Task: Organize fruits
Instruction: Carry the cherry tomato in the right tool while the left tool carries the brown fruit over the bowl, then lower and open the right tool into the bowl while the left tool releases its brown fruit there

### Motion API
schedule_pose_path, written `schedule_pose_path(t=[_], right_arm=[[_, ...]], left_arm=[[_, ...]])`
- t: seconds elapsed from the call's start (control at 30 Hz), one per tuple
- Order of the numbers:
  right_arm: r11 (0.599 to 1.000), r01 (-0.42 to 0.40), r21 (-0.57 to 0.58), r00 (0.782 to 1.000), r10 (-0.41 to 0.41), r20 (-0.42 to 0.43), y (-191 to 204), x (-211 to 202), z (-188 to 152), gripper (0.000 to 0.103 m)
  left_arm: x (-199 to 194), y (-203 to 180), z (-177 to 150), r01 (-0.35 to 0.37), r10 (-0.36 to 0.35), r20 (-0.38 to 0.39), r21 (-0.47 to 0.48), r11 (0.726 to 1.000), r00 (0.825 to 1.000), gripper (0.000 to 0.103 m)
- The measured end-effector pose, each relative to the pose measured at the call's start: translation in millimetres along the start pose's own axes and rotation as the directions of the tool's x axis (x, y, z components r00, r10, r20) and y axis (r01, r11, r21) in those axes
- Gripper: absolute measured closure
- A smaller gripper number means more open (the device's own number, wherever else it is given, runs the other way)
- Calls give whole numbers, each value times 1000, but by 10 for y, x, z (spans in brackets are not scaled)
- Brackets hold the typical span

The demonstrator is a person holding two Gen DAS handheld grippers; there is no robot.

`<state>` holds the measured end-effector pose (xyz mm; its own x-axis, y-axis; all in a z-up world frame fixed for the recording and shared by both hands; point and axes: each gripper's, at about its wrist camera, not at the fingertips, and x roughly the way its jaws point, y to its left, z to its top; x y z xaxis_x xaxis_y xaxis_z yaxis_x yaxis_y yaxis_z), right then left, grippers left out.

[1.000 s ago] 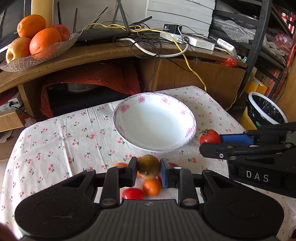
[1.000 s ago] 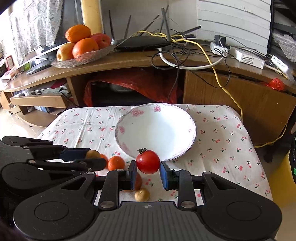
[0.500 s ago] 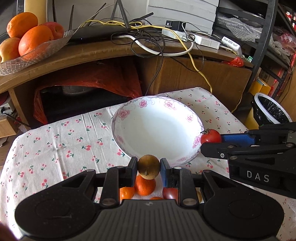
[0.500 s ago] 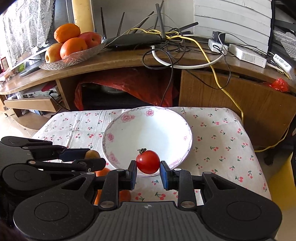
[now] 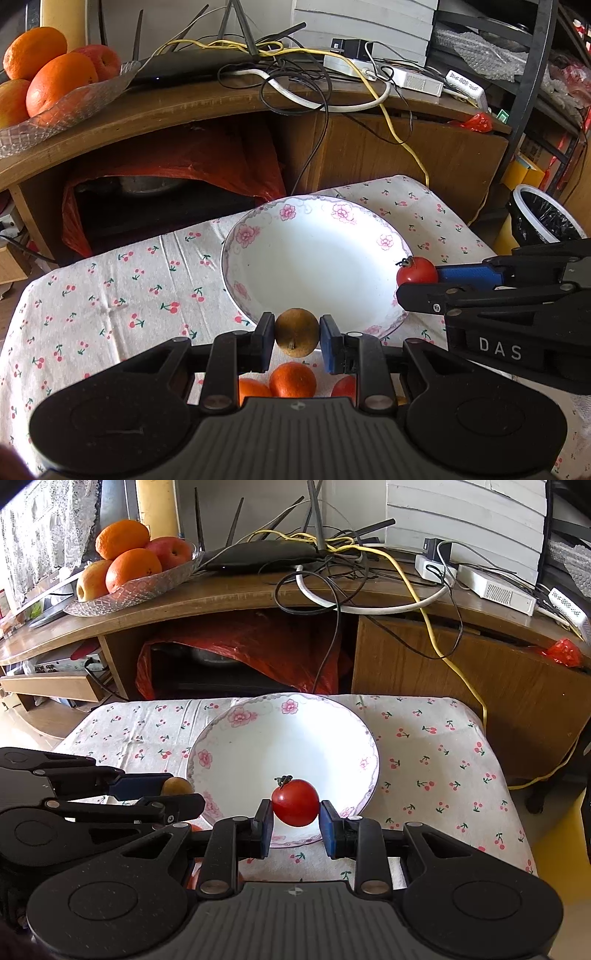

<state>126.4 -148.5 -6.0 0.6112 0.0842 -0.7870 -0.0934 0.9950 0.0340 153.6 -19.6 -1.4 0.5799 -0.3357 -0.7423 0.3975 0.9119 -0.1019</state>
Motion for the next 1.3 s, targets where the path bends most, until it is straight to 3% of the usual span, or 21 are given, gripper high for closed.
schedule_pose_path(t=[1.3], right_arm=[[1000,-6,-20,998,5,-57,-72,522,73,77]], left_arm=[[401,33,75,-25,26,-35,30,999,999,69]])
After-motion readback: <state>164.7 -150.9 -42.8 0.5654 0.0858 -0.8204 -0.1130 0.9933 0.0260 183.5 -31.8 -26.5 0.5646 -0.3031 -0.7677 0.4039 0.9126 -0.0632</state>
